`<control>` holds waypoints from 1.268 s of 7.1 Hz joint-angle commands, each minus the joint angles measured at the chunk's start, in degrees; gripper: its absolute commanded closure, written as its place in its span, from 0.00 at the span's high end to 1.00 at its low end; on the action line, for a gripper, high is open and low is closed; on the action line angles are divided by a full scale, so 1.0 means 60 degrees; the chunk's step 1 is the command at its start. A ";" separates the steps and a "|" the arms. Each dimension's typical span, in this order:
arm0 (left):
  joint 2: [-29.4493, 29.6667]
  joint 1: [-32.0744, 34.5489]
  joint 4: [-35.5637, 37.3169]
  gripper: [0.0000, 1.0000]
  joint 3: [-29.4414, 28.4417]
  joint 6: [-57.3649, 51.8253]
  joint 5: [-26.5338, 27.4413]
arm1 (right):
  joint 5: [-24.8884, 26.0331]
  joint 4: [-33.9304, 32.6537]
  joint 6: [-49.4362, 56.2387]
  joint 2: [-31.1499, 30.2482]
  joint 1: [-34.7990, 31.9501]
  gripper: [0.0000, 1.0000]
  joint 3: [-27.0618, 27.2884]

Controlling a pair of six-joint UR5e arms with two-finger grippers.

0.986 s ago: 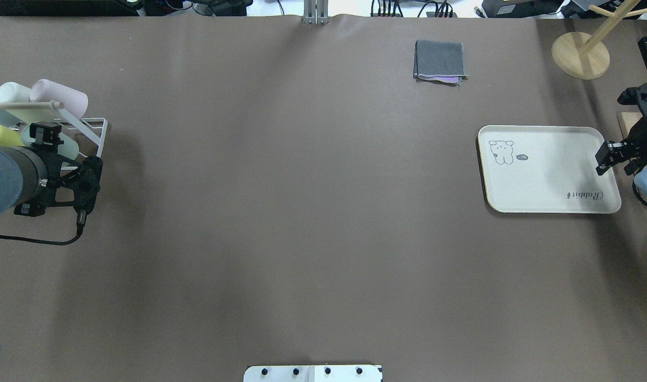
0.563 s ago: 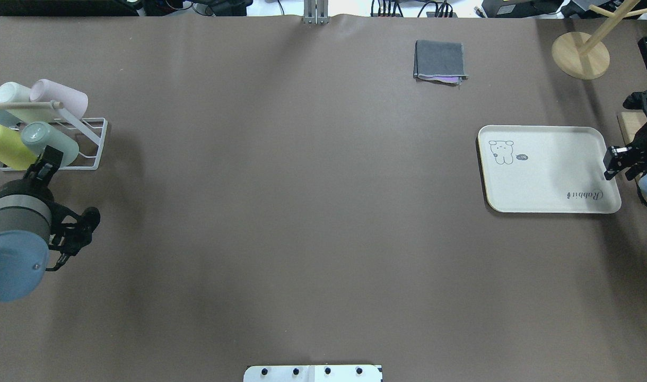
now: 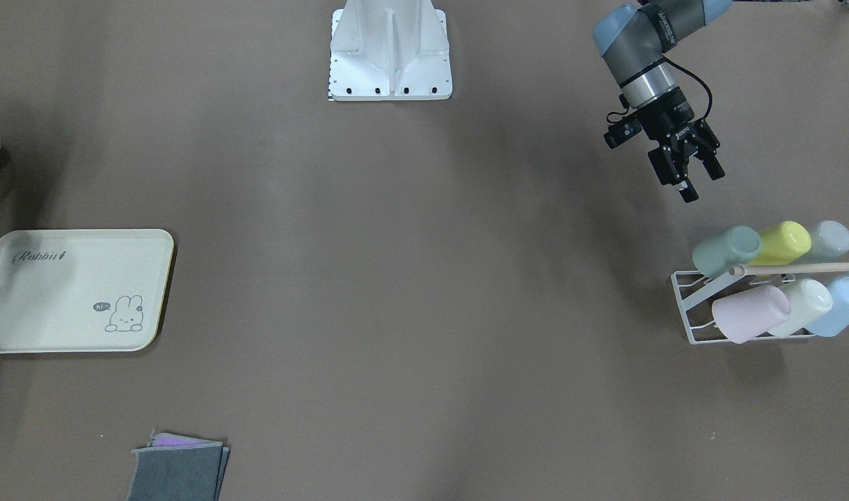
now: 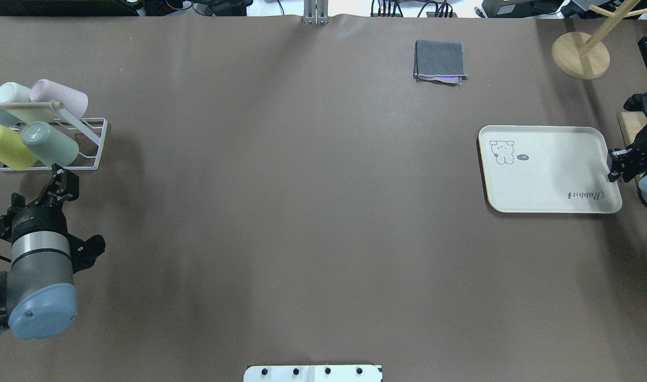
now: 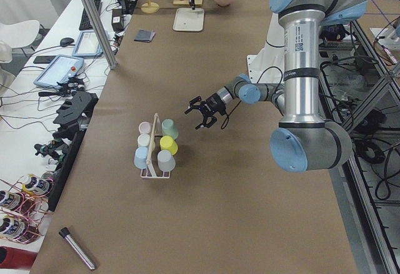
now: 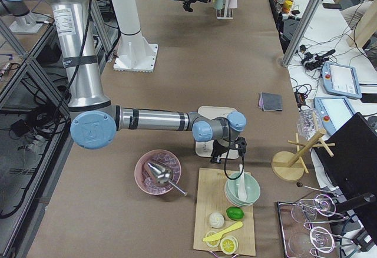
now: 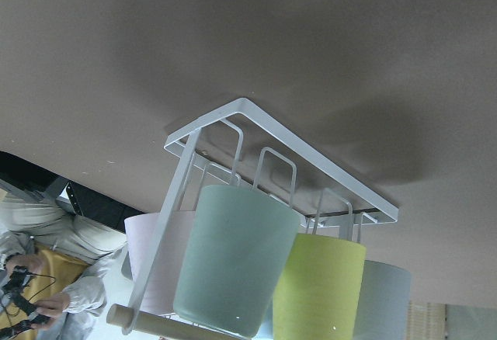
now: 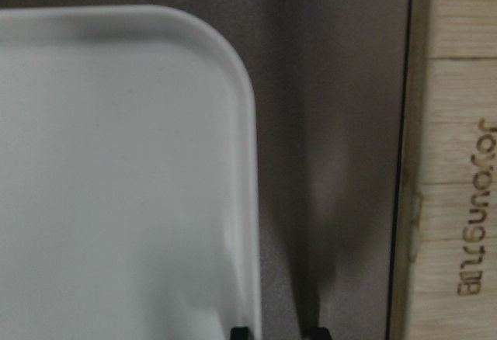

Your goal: Pick up and place green cup on tray

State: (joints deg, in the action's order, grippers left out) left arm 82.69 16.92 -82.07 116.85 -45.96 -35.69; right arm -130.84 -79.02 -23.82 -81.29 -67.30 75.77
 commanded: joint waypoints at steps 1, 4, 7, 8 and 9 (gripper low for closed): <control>-0.0027 -0.0051 0.0011 0.98 -0.0693 -0.0001 0.0704 | 0.0010 0.0001 0.0000 0.0130 0.0010 0.33 -0.0133; 0.0148 -0.0021 -0.0062 0.98 -0.1220 -0.0657 0.1085 | -0.0004 0.0001 0.0000 0.0160 0.0010 0.00 -0.0163; 0.0704 0.0022 -0.0048 0.98 -0.1807 -0.1114 0.1099 | -0.0063 0.0001 0.0015 0.0219 -0.0004 0.00 -0.0076; 0.0836 0.0066 -0.0077 0.98 -0.2113 -0.1114 0.1100 | -0.0121 0.0001 0.0029 0.0219 -0.0120 0.00 0.0026; 0.0954 0.0168 -0.0077 0.98 -0.2261 -0.1100 0.1303 | -0.0629 0.0001 0.0073 0.0204 -0.0441 0.00 0.0158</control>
State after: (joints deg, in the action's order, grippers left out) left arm 87.49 17.37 -82.48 104.71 -52.52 -28.79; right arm -132.19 -79.01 -23.61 -80.02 -68.26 75.87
